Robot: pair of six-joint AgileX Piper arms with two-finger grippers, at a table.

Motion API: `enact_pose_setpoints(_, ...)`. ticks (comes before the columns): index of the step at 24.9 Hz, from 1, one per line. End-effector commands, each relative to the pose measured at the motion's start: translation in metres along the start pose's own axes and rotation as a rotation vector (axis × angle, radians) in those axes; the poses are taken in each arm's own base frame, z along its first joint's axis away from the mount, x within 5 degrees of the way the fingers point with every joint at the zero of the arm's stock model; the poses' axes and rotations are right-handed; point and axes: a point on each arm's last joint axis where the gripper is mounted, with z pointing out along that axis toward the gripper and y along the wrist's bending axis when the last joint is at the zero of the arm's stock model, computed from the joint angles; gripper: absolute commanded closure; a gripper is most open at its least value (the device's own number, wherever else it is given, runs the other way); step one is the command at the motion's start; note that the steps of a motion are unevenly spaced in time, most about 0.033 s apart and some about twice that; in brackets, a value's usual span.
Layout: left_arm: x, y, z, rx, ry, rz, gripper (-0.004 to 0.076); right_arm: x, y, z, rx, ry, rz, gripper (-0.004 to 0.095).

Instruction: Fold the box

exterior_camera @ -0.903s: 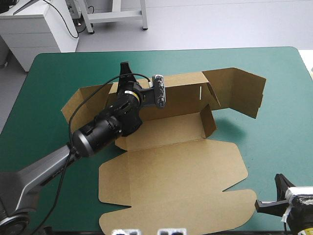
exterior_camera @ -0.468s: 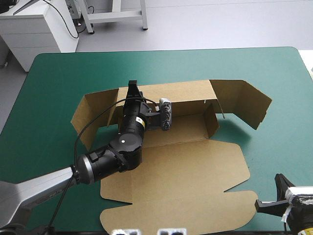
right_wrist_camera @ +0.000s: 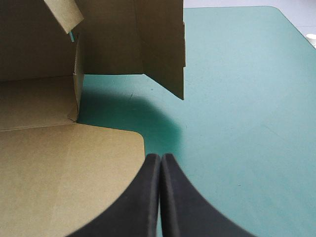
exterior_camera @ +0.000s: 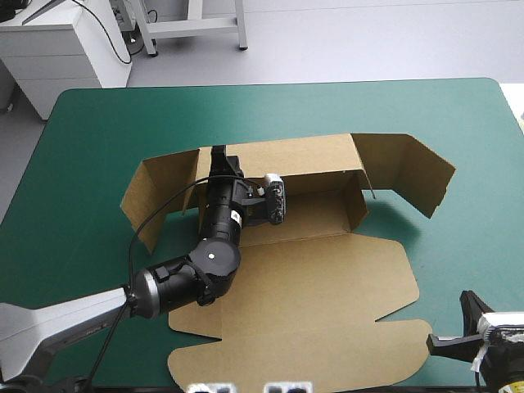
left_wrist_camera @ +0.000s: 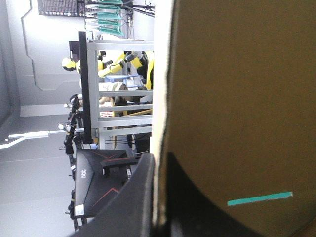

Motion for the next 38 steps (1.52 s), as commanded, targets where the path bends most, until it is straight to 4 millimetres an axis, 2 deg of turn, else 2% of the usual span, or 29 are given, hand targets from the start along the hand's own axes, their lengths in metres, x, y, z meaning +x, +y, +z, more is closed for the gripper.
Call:
enact_pose_setpoints(1,0.005,0.016,-0.009,-0.105,-0.021,-0.018,0.0732,-0.014,0.000,-0.010,0.002,-0.127,-0.008,0.0922)
enact_pose_setpoints(5,0.006,0.003,-0.013,-0.154,-0.027,0.033,0.0732,-0.014,0.000,-0.010,0.002,-0.127,-0.008,0.0922)
enact_pose_setpoints(9,-0.004,-0.011,-0.025,-0.145,-0.084,0.058,0.0732,-0.014,0.000,-0.010,0.002,-0.129,-0.008,0.0922)
enact_pose_setpoints(14,-0.006,-0.013,-0.029,-0.155,-0.081,0.058,0.0732,-0.014,0.000,-0.010,0.002,-0.129,-0.005,0.0922)
enact_pose_setpoints(17,-0.005,-0.012,-0.029,-0.161,-0.071,0.057,0.0732,-0.017,0.000,-0.005,0.000,-0.079,0.054,0.0922)
enact_pose_setpoints(20,-0.005,-0.012,-0.029,-0.161,-0.070,0.056,0.0732,-0.047,0.001,0.006,-0.006,0.005,0.076,0.0922)
enact_pose_setpoints(25,-0.005,-0.012,-0.029,-0.160,-0.071,0.059,0.0732,-0.140,0.002,0.048,-0.017,0.056,-0.030,0.0928)
enact_pose_setpoints(26,-0.005,-0.012,-0.029,-0.158,-0.075,0.059,0.0732,-0.150,0.003,0.057,-0.023,0.074,-0.024,0.0928)
enact_pose_setpoints(30,-0.005,-0.013,-0.029,-0.154,-0.078,0.058,0.0732,-0.182,0.006,0.099,-0.077,0.161,-0.023,0.0928)
enact_pose_setpoints(33,-0.005,-0.013,-0.029,-0.154,-0.078,0.058,0.0732,-0.204,0.008,0.133,-0.112,0.150,0.029,0.0928)
enact_pose_setpoints(38,-0.005,-0.013,-0.029,-0.154,-0.078,0.058,0.0732,-0.224,0.009,0.178,-0.137,0.157,0.077,0.0928)
